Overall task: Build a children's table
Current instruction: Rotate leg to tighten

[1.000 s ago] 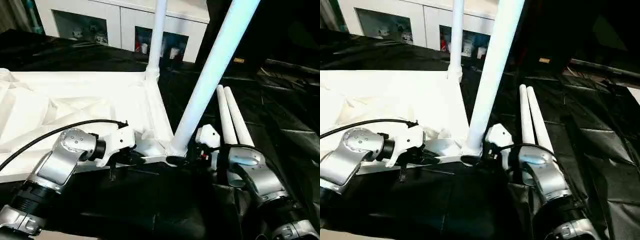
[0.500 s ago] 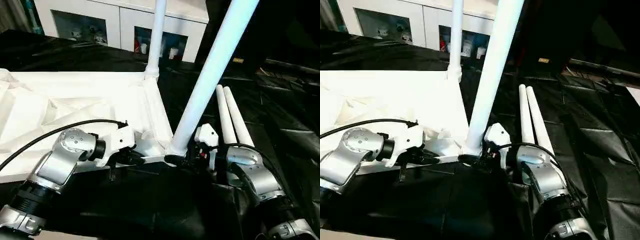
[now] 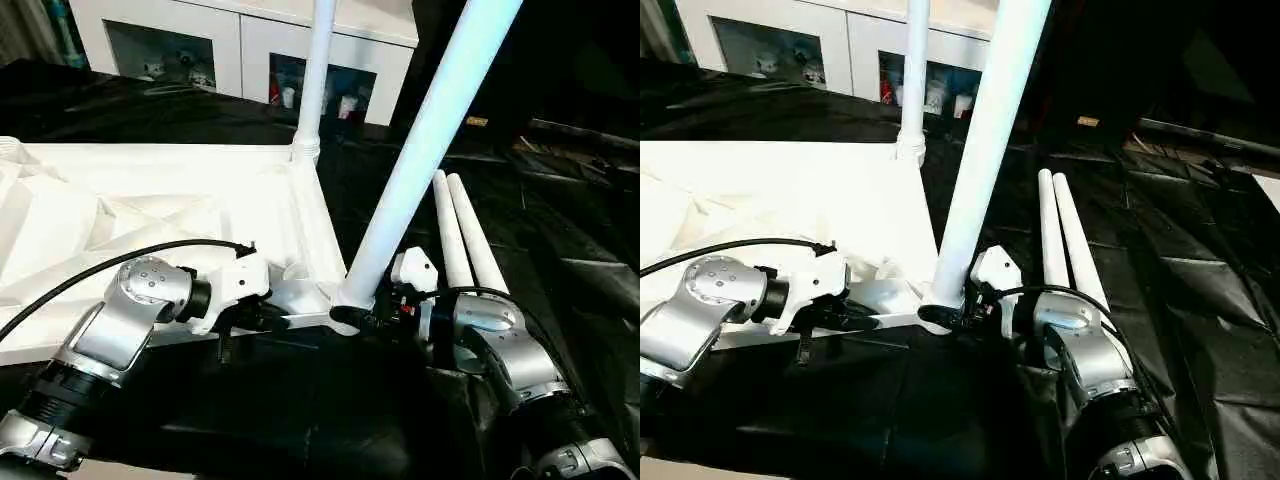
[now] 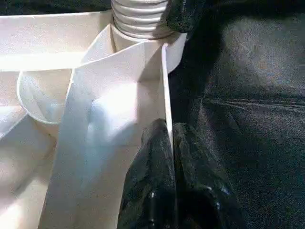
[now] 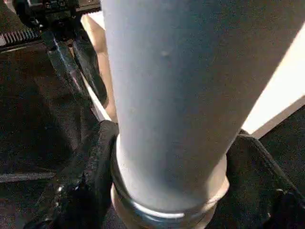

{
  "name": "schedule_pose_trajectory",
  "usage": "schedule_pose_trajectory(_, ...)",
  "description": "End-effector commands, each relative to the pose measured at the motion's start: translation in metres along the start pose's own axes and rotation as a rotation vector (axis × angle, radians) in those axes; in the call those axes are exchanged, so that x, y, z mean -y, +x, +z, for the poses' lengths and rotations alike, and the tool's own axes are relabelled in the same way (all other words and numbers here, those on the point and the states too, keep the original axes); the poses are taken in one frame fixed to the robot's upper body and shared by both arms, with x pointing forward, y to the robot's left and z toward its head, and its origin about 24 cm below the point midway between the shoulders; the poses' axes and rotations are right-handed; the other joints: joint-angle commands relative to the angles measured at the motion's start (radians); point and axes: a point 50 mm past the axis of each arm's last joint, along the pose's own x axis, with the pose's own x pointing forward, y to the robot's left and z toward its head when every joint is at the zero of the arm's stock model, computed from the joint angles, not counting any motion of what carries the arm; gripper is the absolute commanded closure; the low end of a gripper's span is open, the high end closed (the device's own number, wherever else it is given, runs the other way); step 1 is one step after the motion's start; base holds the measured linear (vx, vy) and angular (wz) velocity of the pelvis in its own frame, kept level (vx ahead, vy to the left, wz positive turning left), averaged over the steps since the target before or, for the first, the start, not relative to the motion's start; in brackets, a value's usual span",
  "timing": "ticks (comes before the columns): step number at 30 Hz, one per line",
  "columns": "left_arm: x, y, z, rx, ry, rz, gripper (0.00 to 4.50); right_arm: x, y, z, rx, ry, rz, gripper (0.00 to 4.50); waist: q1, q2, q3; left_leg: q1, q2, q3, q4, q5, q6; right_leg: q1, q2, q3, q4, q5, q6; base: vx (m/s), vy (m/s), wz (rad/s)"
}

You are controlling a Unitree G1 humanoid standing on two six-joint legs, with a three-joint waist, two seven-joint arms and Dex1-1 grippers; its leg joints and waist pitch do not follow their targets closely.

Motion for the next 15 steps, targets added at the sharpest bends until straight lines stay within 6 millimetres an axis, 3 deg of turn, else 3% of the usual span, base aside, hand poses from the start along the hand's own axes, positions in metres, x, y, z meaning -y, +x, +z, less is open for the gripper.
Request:
schedule_pose_trajectory(1,0.004,0.009,0.007,0.087,0.000,-0.010,4.50,-0.002,0.003,-0.015,-0.022,0.087,-0.057,1.75,0.001,0.011,-0.068,0.003,0.038,-0.006,-0.060,-0.032,0.067,0.057,-0.082,0.051,-0.064,0.024,-0.243,0.000,0.000,0.00)
schedule_pose_trajectory(5,-0.002,0.015,0.003,0.050,-0.042,0.083,4.50,0.005,0.010,-0.022,0.000,0.172,-0.216,1.76,-0.005,0.013,-0.062,0.003,0.040,-0.009,-0.067,-0.091,0.035,0.054,-0.084,0.050,-0.077,-0.089,-0.221,0.000,0.000,0.00)
schedule_pose_trajectory(6,-0.006,0.018,0.003,0.045,-0.065,0.127,4.50,0.006,0.014,-0.025,0.005,0.201,-0.279,1.76,-0.008,0.018,-0.061,0.007,0.041,-0.010,-0.069,-0.114,0.015,0.050,-0.086,0.051,-0.080,-0.132,-0.215,0.000,0.000,0.00)
schedule_pose_trajectory(9,-0.011,0.032,0.004,0.030,-0.123,0.218,4.50,0.008,0.030,-0.031,0.019,0.281,-0.450,1.76,-0.017,0.016,-0.060,0.005,0.040,-0.013,-0.074,-0.164,-0.016,0.049,-0.089,0.052,-0.092,-0.239,-0.182,0.000,0.000,0.00)
schedule_pose_trajectory(13,-0.016,0.046,0.009,0.012,-0.198,0.303,4.50,0.007,0.047,-0.037,-0.015,0.358,-0.593,1.76,-0.018,0.017,-0.056,0.008,0.038,-0.015,-0.077,-0.203,-0.019,0.041,-0.087,0.053,-0.101,-0.311,-0.149,0.000,0.000,0.00)
schedule_pose_trajectory(15,-0.020,0.053,0.013,0.005,-0.232,0.362,4.50,0.006,0.057,-0.037,-0.037,0.377,-0.644,1.76,-0.022,0.017,-0.051,0.016,0.037,-0.017,-0.080,-0.265,-0.033,0.035,-0.089,0.053,-0.110,-0.403,-0.125,0.000,0.000,0.00)
